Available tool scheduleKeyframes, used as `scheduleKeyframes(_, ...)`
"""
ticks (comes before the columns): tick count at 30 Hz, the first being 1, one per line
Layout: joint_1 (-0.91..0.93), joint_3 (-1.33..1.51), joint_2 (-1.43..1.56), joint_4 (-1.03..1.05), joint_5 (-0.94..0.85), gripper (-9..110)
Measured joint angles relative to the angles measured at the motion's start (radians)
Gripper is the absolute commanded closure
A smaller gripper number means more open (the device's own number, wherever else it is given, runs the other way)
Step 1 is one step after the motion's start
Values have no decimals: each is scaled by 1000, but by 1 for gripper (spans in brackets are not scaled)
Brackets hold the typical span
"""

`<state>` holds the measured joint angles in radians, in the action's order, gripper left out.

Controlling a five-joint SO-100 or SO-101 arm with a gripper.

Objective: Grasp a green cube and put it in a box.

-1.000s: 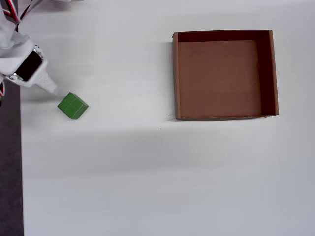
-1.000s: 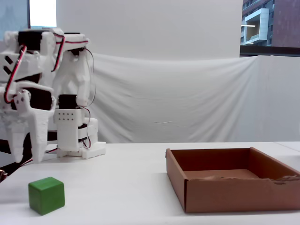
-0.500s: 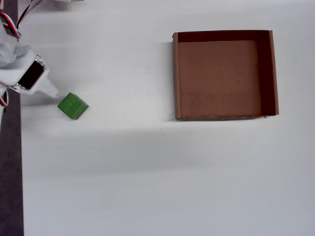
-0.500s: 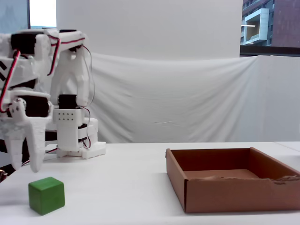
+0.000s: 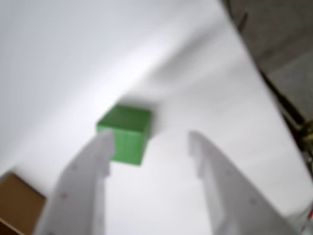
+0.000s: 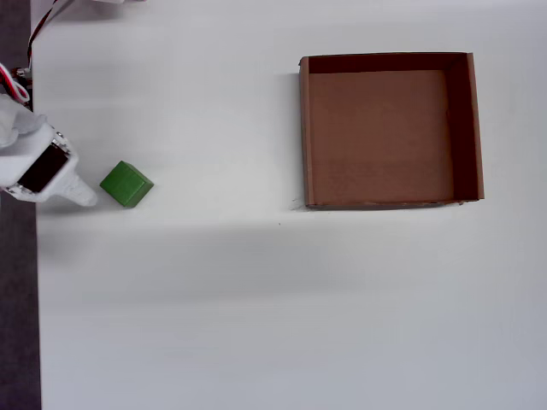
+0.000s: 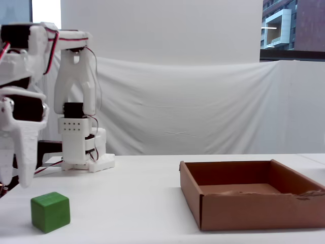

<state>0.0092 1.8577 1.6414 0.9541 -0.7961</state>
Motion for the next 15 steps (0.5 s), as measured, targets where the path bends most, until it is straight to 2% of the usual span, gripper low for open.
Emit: scheduleKeyframes(15, -84, -149, -146, 123, 121, 81)
